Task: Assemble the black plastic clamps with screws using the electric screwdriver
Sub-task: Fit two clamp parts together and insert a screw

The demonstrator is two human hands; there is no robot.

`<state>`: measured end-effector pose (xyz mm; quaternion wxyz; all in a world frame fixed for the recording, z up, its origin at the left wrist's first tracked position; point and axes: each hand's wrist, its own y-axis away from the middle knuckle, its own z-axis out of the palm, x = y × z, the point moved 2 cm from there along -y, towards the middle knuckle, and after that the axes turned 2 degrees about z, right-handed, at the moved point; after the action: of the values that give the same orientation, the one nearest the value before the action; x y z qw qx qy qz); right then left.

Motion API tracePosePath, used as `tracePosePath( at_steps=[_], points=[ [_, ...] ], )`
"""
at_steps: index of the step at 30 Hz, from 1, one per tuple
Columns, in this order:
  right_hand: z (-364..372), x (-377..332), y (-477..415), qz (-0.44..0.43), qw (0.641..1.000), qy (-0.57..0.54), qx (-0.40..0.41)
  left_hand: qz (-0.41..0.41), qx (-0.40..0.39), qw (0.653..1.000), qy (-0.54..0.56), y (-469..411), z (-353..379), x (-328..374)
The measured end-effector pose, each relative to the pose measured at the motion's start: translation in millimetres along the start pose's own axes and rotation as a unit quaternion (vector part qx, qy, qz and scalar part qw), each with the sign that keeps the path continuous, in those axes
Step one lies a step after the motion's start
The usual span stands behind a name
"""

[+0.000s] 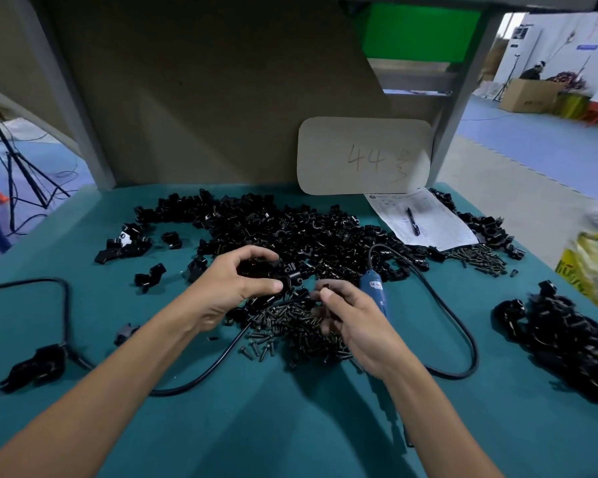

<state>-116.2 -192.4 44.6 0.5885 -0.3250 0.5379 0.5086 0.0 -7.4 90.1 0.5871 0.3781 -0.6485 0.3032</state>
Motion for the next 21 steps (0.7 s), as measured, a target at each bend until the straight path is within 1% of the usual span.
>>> tracePosePath(
  at_steps=[2,4,5,7,10,12,14,16,18,21],
  points=[
    [-0.4,5.6,6.7,-0.013,0.999,0.048,0.002,0.002,0.0,1.0,-0.015,-1.3,1.7,-1.5],
    [-0.6,7.8,12.9,-0.022,0.994,0.103,0.015,-0.012,-0.014,0.998,-0.059,-2.1,3.8,-3.6],
    [-0.9,8.1,14.8,-0.024,0.993,0.11,0.018,-0.023,-0.026,0.996,-0.082,-1.8,4.4,-5.0],
    [0.4,7.2,16.1,-0.02,0.995,0.097,0.021,-0.036,-0.053,0.99,-0.123,1.0,5.2,-7.7],
    [5.0,3.5,15.9,-0.017,0.998,0.051,0.018,-0.021,-0.092,0.98,-0.175,7.9,10.6,-6.2],
    [9.6,-1.0,15.5,-0.036,0.999,0.01,0.009,0.01,-0.104,0.981,-0.161,11.3,15.8,-2.5],
    [13.9,-5.6,15.2,-0.059,0.998,-0.023,0.004,0.043,-0.103,0.979,-0.173,12.2,17.5,0.5],
    [17.5,-9.1,14.0,-0.073,0.996,-0.046,0.003,0.048,-0.088,0.978,-0.182,14.1,18.1,3.4],
    [20.9,-11.3,13.1,-0.077,0.995,-0.07,-0.004,0.046,-0.072,0.982,-0.168,15.6,17.8,6.8],
    [24.5,-11.0,11.9,-0.08,0.994,-0.076,-0.017,0.072,-0.091,0.986,-0.123,17.7,18.5,12.1]
  ],
)
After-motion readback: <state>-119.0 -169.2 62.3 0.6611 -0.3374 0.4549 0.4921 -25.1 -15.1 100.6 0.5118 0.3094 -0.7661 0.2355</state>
